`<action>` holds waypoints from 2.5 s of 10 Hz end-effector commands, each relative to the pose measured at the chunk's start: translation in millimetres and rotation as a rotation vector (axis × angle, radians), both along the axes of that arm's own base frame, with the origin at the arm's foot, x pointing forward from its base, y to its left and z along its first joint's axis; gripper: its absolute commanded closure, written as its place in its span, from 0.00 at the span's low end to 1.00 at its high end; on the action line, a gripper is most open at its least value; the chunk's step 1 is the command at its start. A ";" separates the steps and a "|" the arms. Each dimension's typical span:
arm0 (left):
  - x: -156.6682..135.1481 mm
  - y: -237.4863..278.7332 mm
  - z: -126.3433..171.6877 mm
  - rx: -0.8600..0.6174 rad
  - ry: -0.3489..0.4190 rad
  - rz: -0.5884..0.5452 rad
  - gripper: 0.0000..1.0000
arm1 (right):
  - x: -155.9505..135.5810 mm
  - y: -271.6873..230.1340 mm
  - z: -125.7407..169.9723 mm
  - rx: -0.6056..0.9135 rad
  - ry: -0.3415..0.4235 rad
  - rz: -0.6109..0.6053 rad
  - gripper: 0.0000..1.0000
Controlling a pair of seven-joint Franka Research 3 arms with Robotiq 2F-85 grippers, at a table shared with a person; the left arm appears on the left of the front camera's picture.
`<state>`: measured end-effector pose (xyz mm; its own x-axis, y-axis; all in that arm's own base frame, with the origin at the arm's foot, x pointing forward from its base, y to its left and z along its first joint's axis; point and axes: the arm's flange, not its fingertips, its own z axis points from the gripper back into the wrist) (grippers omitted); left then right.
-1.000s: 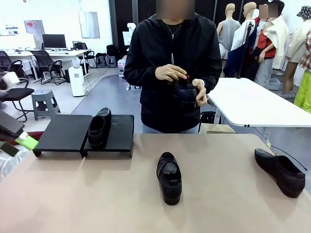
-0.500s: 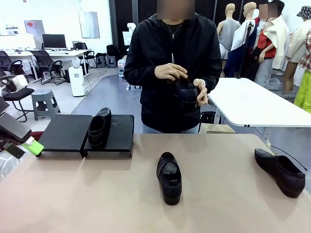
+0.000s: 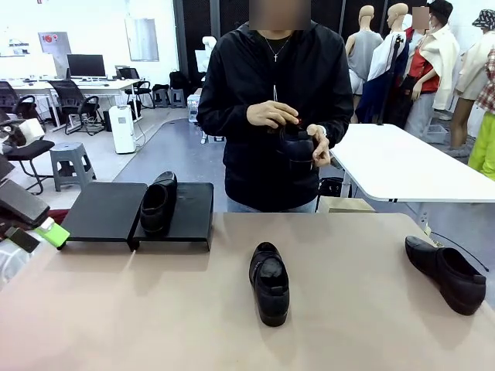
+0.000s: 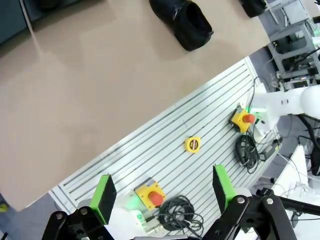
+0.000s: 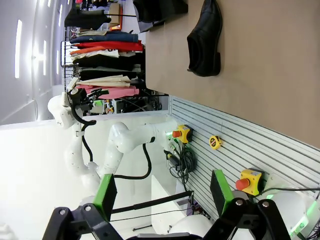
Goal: Organize the shoes by placing them on the stand.
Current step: Pick up one Shoe and place it in the middle of the table.
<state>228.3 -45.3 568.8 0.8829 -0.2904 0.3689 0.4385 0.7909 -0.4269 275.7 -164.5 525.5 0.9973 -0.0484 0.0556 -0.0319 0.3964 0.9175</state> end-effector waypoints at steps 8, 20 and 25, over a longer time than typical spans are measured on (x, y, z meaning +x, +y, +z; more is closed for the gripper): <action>-1.0 2.5 -1.6 -0.013 -0.004 -0.011 0.00 | 125.5 104.6 -92.5 -1.003 0.151 -0.172 0.00; -1.0 2.5 -1.6 -0.013 -0.004 -0.011 0.00 | 201.3 53.2 -143.5 -1.113 -0.013 -0.190 0.00; -1.0 2.5 -1.6 -0.013 -0.004 -0.011 0.00 | 215.9 48.9 -176.4 -1.062 0.046 -0.156 0.00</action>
<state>228.0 -44.9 569.2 0.8826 -0.2892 0.3706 0.4384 0.7908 -0.4271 485.2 -116.2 349.4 0.9864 -0.1307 0.0993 0.1251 0.9903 0.0611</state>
